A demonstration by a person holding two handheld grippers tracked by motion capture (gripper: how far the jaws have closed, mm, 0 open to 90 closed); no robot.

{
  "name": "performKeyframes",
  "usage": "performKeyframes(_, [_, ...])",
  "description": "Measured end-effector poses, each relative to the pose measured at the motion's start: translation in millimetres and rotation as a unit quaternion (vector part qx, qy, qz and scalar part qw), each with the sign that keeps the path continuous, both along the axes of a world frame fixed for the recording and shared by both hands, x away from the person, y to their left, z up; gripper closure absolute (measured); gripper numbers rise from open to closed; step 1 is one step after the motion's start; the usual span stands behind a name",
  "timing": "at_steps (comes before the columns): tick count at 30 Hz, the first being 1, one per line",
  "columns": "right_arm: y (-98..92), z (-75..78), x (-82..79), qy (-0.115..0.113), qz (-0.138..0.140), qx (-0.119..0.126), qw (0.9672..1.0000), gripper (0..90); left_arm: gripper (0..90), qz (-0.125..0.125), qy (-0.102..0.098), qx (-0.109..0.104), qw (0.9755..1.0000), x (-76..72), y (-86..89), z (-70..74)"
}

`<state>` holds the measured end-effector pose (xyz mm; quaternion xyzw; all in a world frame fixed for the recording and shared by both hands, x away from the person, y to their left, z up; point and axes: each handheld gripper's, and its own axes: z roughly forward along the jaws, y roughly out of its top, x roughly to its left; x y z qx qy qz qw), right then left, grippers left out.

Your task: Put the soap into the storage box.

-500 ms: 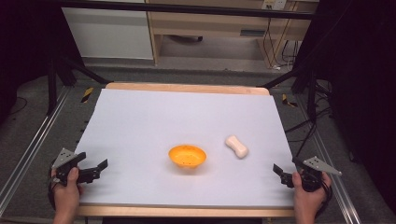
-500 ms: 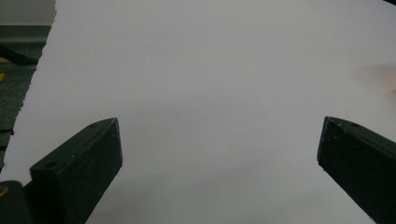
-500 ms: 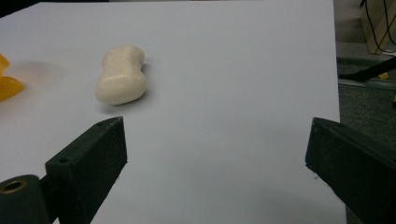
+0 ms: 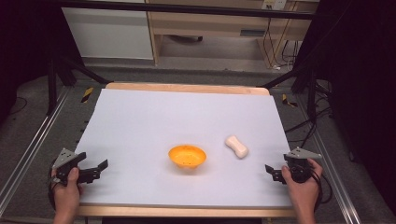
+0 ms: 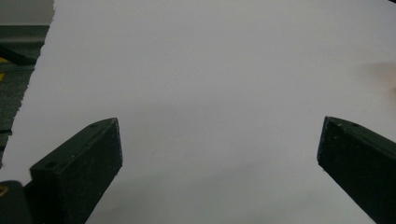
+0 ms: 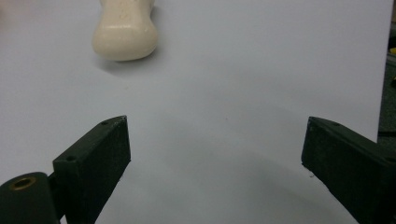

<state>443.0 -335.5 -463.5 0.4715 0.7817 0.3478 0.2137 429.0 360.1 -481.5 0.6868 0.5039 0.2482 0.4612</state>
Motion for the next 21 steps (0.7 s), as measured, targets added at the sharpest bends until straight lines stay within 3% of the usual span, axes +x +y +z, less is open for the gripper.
performKeyframes(1, [4.7, 4.0, 4.5, 0.019, 0.006, -0.007, 0.9998, 8.6, 0.0, 0.000, 0.001, -0.002, 1.0000, 0.0, 0.4, 0.0])
performKeyframes(5, [9.6, 8.7, 12.3, 0.036, 0.020, -0.030, 0.9987, 8.6, 0.0, 0.000, 0.002, -0.001, 1.0000, 0.2, 0.0, 0.0])
performKeyframes(8, [15.8, 13.2, 21.7, 0.071, 0.016, -0.043, 0.9964, 8.7, 0.0, -0.001, 0.001, -0.001, 1.0000, 0.3, 0.5, 0.0])
performKeyframes(10, [16.3, 13.3, 24.3, 0.070, 0.019, -0.049, 0.9962, 8.7, 0.0, -0.001, 0.002, -0.002, 1.0000, 0.2, 0.3, 0.0])
performKeyframes(11, [20.0, 16.0, 27.8, 0.087, 0.014, -0.045, 0.9951, 8.7, 0.0, -0.001, 0.002, -0.001, 1.0000, 0.2, 0.1, 0.0])
performKeyframes(21, [34.5, 23.7, 45.3, 0.114, 0.015, -0.066, 0.9912, 8.7, 0.0, -0.001, 0.002, -0.002, 1.0000, 0.2, 0.1, 0.0])
